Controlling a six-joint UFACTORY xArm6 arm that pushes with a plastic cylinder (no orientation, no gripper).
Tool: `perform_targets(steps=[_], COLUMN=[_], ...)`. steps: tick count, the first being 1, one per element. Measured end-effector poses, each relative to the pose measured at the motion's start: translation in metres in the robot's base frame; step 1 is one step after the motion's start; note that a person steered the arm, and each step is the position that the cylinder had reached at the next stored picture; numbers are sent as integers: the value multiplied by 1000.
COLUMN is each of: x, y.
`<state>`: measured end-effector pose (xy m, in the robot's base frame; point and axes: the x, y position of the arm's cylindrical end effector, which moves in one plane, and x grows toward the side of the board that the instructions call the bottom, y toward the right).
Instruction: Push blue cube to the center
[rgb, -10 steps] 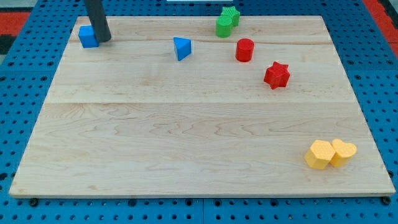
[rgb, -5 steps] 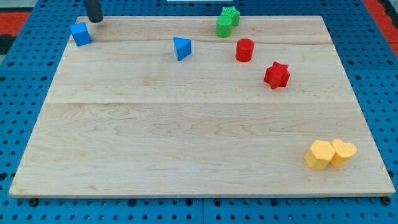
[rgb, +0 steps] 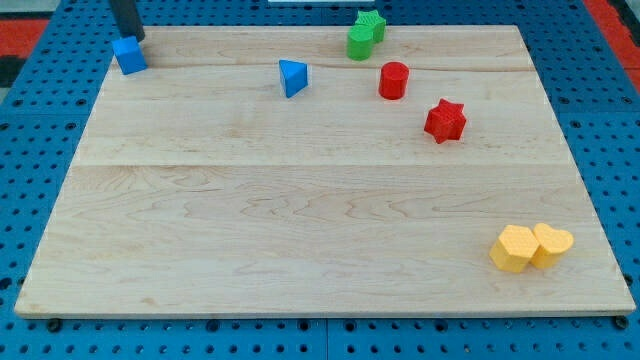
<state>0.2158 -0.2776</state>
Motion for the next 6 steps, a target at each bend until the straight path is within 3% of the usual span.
perform_targets(steps=[3,4,6], x=[23,36,50], y=[-25,-10,76])
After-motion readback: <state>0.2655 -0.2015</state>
